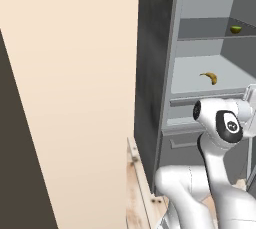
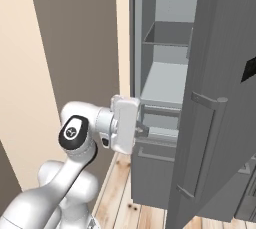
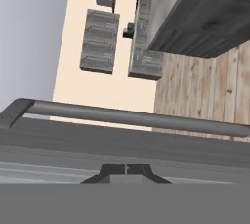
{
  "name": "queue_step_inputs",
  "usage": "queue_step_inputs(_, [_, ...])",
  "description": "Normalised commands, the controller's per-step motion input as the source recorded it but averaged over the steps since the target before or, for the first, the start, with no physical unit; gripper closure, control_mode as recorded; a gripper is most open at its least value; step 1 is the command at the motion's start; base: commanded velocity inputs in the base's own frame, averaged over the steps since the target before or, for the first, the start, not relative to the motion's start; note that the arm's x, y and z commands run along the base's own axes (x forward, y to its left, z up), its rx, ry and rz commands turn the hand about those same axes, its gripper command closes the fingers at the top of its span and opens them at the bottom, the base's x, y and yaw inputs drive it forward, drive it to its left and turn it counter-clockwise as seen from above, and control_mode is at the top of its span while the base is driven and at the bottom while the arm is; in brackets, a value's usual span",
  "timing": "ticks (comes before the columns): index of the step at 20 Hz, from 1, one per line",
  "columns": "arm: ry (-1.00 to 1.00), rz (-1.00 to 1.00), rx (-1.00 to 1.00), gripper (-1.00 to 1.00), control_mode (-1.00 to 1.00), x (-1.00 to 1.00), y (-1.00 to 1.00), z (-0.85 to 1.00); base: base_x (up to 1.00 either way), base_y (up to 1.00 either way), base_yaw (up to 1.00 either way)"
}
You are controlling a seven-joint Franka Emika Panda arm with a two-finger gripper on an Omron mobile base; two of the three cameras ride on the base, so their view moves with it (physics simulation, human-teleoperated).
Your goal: Retrieve the kiwi and banana from the fridge and place them into the bowl on the dining table.
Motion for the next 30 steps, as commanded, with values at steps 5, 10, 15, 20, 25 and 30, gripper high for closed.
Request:
queue_step_inputs(5, [0.11,0.0,-0.02,1.0,-1.0,0.25,0.0,0.0,0.0,0.0,0.0])
queue_step_inputs(10, [0.01,0.0,0.0,1.0,-1.0,0.35,0.0,0.0,0.0,0.0,0.0])
queue_step_inputs(15, [0.0,0.0,0.0,1.0,-1.0,0.29,0.0,0.0,0.0,0.0,0.0])
queue_step_inputs(20, [0.0,0.0,0.0,1.0,-1.0,0.4,-0.01,0.0,0.0,0.0,0.0])
queue_step_inputs(25, [0.0,-0.02,0.0,1.0,-1.0,0.45,-0.1,-0.01,0.0,0.0,0.0])
queue_step_inputs(30, [0.0,-0.03,0.0,1.0,-1.0,0.36,-0.42,-0.04,0.0,0.0,0.0])
